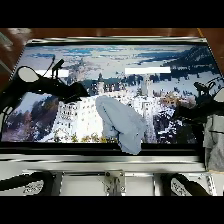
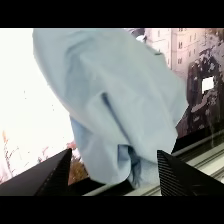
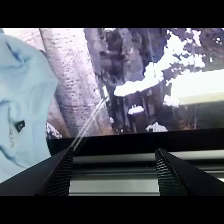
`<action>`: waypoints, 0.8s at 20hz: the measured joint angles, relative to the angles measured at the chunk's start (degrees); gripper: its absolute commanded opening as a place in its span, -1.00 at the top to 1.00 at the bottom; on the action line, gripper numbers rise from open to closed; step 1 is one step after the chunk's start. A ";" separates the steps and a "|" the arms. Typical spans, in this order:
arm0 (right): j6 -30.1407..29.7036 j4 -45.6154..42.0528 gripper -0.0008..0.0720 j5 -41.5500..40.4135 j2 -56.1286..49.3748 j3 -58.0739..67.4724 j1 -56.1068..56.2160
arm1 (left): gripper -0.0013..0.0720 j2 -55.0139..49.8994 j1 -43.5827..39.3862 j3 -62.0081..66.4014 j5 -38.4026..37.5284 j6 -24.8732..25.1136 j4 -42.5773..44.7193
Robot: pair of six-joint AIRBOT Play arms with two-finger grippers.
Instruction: Fold the shirts.
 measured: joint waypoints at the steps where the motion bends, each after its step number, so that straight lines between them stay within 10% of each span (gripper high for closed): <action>1: -0.02 0.35 -0.75 -0.55 -1.25 0.02 0.00 | -0.80 0.07 1.33 -1.14 -2.36 -0.11 0.37; 16: -4.31 14.03 -0.75 -3.06 -16.83 0.00 0.02 | -1.00 -6.08 -17.57 -23.37 14.19 0.31 -11.65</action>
